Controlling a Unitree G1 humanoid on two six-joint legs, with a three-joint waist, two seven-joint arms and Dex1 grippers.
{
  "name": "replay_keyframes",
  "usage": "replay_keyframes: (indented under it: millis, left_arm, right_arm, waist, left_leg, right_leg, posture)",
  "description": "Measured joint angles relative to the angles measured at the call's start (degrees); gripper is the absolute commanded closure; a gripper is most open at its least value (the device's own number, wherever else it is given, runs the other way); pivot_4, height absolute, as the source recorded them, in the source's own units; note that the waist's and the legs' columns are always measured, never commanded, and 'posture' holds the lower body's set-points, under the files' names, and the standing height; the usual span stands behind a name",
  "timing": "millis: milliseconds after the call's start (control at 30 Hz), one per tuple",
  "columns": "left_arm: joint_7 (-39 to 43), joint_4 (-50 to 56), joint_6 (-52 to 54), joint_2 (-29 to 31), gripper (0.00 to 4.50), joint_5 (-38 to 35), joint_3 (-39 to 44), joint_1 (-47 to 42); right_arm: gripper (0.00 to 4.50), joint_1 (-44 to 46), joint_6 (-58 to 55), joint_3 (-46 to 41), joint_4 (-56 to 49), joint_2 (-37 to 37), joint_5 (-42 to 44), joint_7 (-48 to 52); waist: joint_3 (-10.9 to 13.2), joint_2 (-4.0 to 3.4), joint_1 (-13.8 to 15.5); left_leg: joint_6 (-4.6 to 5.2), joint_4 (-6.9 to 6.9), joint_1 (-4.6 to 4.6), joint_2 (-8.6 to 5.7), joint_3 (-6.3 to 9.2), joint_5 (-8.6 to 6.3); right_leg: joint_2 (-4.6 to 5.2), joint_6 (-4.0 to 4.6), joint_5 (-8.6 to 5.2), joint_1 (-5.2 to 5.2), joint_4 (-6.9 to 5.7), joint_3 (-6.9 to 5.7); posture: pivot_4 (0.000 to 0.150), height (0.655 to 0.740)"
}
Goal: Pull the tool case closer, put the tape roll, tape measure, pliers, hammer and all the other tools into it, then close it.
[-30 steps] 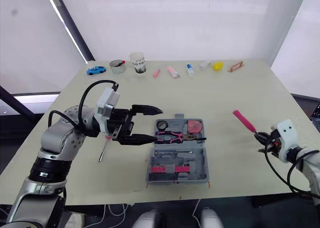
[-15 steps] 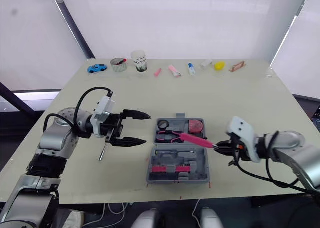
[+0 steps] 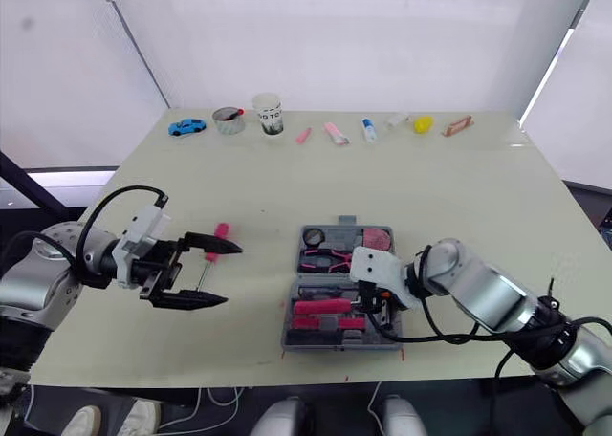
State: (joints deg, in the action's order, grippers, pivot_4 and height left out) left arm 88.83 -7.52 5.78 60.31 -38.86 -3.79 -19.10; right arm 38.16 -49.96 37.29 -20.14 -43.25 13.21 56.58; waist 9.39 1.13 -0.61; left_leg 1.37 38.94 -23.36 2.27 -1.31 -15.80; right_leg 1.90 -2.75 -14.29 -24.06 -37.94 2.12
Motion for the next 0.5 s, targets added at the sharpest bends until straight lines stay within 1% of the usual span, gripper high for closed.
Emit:
replay_keyframes:
  millis: [100, 300, 500]
  left_arm:
    - [0.01, 1.31, -0.29, 0.21, 0.0, -0.73, 0.39, 0.71]
    - [0.04, 1.81, -2.45, 1.29, 0.0, -0.73, 0.39, 1.76]
    - [0.06, 0.84, -2.45, -0.14, 0.0, -0.51, 0.43, 1.32]
  right_arm:
    - [4.44, 1.28, 0.71, 0.69, 1.5, 1.2, -1.99, 0.51]
    - [4.44, 1.98, 1.25, 2.22, 4.56, 5.19, -5.11, 0.61]
    - [4.44, 2.12, 2.17, 2.27, 5.61, 6.1, -7.08, 1.39]
  waist:
    - [0.0, 0.0, -0.11]
    - [0.0, 0.0, -0.22]
    - [0.0, 0.0, -0.32]
  left_leg:
    - [0.0, 0.27, -0.4, 0.0, 0.05, 0.0]
    - [0.0, 0.27, -0.41, 0.0, 0.03, 0.0]
    - [0.0, 0.27, -0.4, 0.01, 0.01, 0.0]
  right_leg:
    - [-0.01, 0.0, 0.02, -0.29, -0.1, -0.14]
    - [-0.05, 0.01, 0.01, -0.31, -0.14, -0.17]
    - [-0.08, 0.02, 0.02, -0.31, -0.17, -0.18]
  posture:
    - [0.15, 0.74]
    - [0.15, 0.74]
    - [0.15, 0.74]
